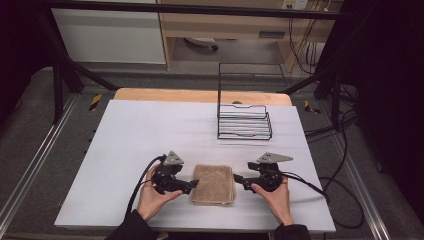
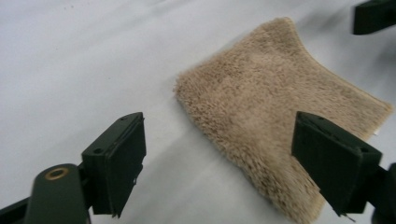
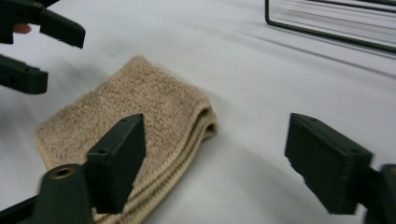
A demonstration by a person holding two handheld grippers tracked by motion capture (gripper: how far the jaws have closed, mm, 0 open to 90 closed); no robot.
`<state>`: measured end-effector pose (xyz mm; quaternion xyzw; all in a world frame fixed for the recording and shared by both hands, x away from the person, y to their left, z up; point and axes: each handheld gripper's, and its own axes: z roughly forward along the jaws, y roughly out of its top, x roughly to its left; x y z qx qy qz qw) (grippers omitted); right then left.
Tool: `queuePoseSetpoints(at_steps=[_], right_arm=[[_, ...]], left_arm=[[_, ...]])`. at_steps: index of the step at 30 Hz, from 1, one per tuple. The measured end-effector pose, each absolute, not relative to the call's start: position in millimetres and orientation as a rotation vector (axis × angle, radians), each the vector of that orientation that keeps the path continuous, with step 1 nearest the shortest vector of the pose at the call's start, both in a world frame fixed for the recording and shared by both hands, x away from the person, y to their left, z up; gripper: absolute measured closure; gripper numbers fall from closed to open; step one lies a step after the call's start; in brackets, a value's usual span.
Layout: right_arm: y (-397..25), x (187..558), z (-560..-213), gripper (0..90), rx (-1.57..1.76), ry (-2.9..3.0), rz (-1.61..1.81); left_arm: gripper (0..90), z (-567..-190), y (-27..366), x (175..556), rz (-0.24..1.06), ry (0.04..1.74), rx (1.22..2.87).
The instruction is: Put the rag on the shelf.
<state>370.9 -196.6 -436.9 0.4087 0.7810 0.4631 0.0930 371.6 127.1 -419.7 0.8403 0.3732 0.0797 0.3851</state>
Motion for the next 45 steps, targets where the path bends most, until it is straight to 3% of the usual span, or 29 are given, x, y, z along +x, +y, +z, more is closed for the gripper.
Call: queuePoseSetpoints(at_steps=[7, 10, 18, 26, 45], right_arm=[[-206, 363, -440, 9.0, 1.232, 2.306, 1.382], [-206, 362, -440, 8.2, 1.24, 2.306, 1.401], [-204, 363, -442, 7.3, 1.244, 2.314, 1.401], [-203, 364, -443, 6.5, 1.251, 2.321, 1.389], [-181, 376, -438, 0.6, 1.281, 2.296, 1.357]], left_arm=[[20.0, -431, 116, 397, 0.163, 0.988, 2.135], [32.9, -433, 116, 403, 0.137, 1.005, 2.111], [52.5, -444, 114, 409, 0.121, 1.054, 2.102], [66.3, -449, 113, 408, 0.081, 1.061, 2.073], [81.3, -453, 110, 405, 0.109, 1.043, 2.077]])
